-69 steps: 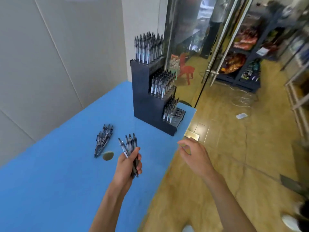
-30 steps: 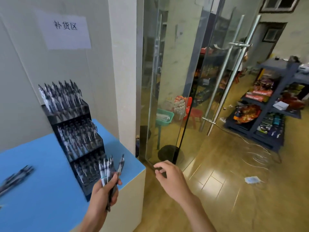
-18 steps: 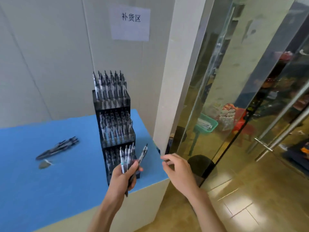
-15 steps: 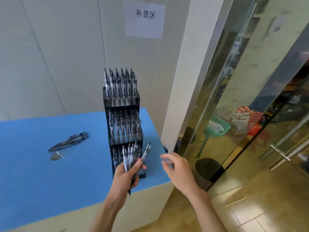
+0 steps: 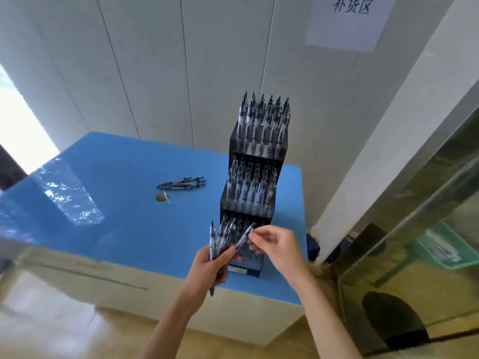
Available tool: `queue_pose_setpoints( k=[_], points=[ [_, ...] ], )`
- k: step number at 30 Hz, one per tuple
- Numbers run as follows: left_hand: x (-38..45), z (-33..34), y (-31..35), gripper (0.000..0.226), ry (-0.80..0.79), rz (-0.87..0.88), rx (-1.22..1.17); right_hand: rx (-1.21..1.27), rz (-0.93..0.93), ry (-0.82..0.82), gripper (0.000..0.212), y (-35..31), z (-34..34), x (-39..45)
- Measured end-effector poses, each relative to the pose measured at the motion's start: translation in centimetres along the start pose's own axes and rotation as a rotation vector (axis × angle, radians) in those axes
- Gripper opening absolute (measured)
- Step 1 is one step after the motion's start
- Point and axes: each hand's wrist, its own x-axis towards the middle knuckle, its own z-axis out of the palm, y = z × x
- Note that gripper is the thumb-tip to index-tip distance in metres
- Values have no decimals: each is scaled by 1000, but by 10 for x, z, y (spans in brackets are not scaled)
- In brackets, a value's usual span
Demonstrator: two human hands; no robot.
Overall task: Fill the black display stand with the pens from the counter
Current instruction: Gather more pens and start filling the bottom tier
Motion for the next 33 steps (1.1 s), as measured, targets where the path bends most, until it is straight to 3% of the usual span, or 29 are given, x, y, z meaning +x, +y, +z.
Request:
queue_pose_setpoints(
  k=[8, 12, 16, 21, 26, 33],
  points=[
    [-2, 4, 2, 30, 88, 26, 9, 225, 117, 10, 8, -6, 10, 14],
    [7, -13, -8, 26, 284, -21, -10, 253, 43, 141, 5, -6, 9, 20],
    [5, -35, -18, 15, 380, -48, -58, 48, -160, 248, 4, 0, 11, 27],
    [-2, -51, -24, 26, 369, -28, -69, -313, -359, 285, 8, 10, 24, 33],
    [-7, -55, -22, 41, 388, -1, -61, -408, -403, 251, 11, 17, 35, 35],
    [-6, -57, -17, 24, 393, 57, -125, -453, -420, 229, 12, 28, 46, 37]
  ],
)
